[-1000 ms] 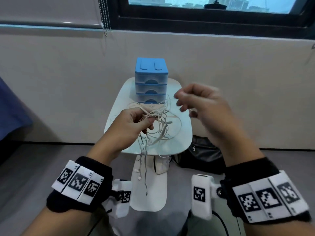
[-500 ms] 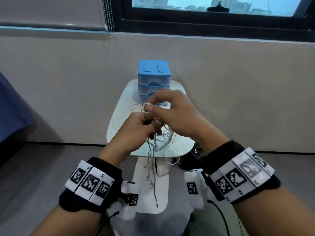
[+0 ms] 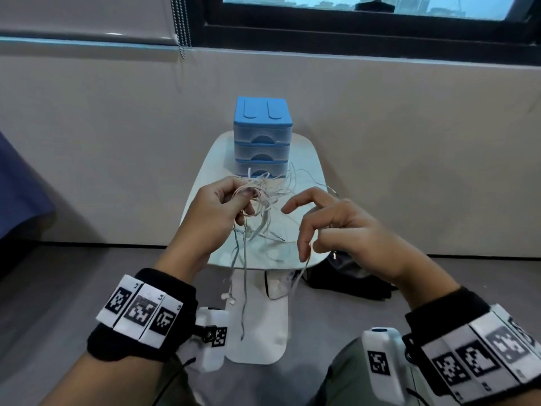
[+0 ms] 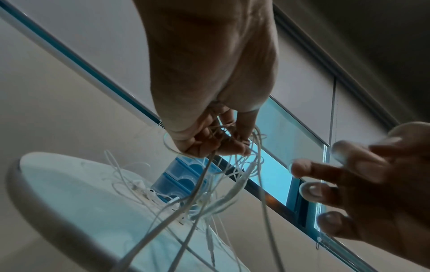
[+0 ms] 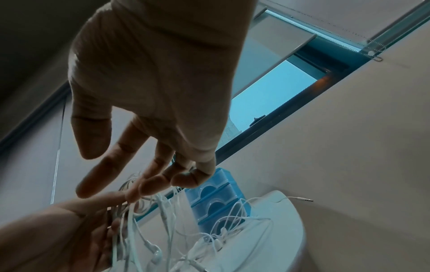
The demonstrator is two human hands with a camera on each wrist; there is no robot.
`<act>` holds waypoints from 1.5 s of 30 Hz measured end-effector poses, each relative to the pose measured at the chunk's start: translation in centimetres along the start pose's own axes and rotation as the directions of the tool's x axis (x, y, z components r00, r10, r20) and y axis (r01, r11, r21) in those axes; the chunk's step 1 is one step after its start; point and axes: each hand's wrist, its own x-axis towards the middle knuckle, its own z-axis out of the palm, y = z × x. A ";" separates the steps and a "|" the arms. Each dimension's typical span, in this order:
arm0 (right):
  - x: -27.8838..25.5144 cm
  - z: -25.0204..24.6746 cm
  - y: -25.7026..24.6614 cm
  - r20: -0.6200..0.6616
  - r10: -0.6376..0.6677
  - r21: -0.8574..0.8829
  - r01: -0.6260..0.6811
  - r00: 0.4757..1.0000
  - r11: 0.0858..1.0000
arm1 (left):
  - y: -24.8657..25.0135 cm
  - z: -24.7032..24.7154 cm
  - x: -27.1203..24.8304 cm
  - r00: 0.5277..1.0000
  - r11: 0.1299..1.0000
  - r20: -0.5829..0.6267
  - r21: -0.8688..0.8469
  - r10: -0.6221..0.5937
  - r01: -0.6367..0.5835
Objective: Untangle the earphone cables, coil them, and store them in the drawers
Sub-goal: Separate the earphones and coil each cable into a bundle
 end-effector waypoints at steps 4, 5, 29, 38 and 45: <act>0.9 0.3 0.4 -0.040 0.015 0.026 -0.014 0.999 1.000 | 0.2 0.2 -0.4 0.997 0.998 0.049 -0.014 0.066 -0.066; 1.3 0.3 0.4 -0.095 -0.001 0.021 0.003 0.995 1.000 | 0.3 0.3 -0.6 0.995 0.997 0.067 -0.018 0.080 -0.079; 4.6 1.4 0.4 -0.424 -0.046 -0.063 0.021 0.904 0.998 | -0.1 0.2 -2.5 0.972 0.980 0.233 -0.199 0.030 0.017; 4.7 1.5 0.7 -0.496 0.017 0.059 0.015 0.868 0.998 | 0.1 -0.1 -2.7 0.952 0.957 0.305 -0.276 -0.002 0.091; 3.9 0.8 -0.3 -0.479 0.014 0.112 0.045 0.878 0.993 | 0.1 0.1 -2.3 0.972 0.977 0.236 -0.205 -0.009 0.059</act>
